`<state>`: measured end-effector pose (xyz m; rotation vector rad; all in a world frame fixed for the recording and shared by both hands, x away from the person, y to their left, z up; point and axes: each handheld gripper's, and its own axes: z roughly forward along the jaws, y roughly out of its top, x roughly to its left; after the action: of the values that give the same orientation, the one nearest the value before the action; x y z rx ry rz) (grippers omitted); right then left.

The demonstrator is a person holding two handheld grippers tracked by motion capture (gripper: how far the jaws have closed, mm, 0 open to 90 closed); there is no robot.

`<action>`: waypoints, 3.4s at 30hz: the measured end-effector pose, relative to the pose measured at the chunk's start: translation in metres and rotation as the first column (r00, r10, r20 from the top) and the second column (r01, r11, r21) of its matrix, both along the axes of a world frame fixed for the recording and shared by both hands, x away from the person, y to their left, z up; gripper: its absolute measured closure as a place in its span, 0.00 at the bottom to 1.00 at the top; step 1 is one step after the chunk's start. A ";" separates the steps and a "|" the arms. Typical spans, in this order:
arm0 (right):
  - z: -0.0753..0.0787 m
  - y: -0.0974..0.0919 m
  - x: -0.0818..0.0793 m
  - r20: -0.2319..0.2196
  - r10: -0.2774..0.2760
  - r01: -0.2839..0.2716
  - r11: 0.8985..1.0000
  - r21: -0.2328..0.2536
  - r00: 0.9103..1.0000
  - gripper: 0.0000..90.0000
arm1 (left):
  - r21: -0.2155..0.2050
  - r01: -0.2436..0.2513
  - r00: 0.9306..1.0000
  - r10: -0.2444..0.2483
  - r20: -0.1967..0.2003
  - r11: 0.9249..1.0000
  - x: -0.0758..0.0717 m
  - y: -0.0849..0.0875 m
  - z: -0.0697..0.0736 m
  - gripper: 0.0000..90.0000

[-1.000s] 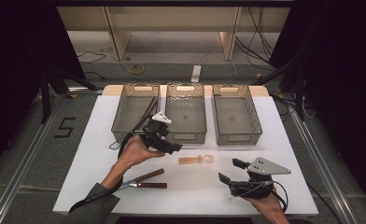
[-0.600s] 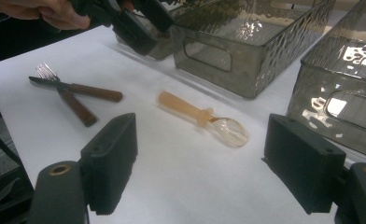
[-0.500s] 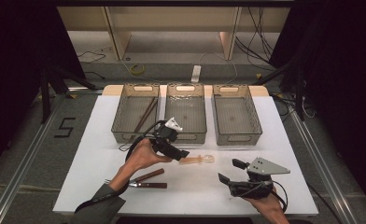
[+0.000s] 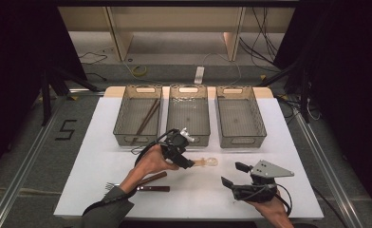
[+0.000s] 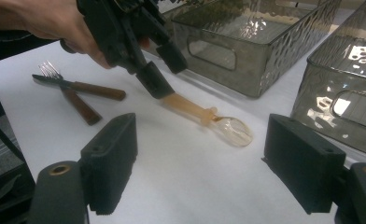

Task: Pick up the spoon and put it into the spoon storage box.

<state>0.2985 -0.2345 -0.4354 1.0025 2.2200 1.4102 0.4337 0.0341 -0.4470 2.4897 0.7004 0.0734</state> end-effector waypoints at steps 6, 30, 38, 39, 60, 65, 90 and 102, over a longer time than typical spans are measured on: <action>0.000 -0.001 0.001 -0.002 0.000 0.000 1.000 0.002 1.000 0.29 | 0.062 0.028 0.999 -0.027 -0.018 0.998 0.006 -0.009 -0.009 0.45; -0.001 -0.001 0.002 -0.011 -0.001 0.001 1.000 0.008 1.000 0.29 | 0.138 0.097 0.995 -0.096 -0.015 0.986 0.006 -0.020 -0.017 0.73; -0.001 -0.001 0.001 -0.008 -0.001 0.001 1.000 0.004 1.000 0.29 | 0.171 0.157 0.987 -0.162 0.016 0.973 0.001 -0.023 -0.016 0.81; -0.001 -0.001 0.001 -0.008 -0.001 0.001 1.000 0.003 1.000 0.29 | 0.167 0.159 0.986 -0.164 0.020 0.973 0.000 -0.022 -0.016 0.81; 0.001 -0.001 0.000 -0.002 0.000 0.000 1.000 -0.001 1.000 0.29 | 0.082 0.157 0.987 -0.160 0.028 0.984 -0.002 -0.013 0.009 0.82; 0.000 -0.001 0.000 -0.001 0.000 0.000 1.000 -0.002 1.000 0.29 | 0.064 0.150 0.988 -0.152 0.027 0.987 -0.003 -0.011 0.013 0.82; 0.001 -0.002 0.000 0.002 -0.001 0.001 1.000 -0.003 1.000 0.29 | 0.018 0.127 0.991 -0.128 0.039 0.992 -0.006 -0.001 0.040 0.82; 0.001 -0.002 0.000 0.001 -0.001 0.001 1.000 -0.004 1.000 0.29 | -0.040 0.075 0.996 -0.072 0.060 0.996 -0.002 0.015 0.061 0.82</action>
<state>0.2988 -0.2360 -0.4349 1.0011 2.2199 1.4055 0.4319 0.0495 -0.3860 2.4596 0.5797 0.1030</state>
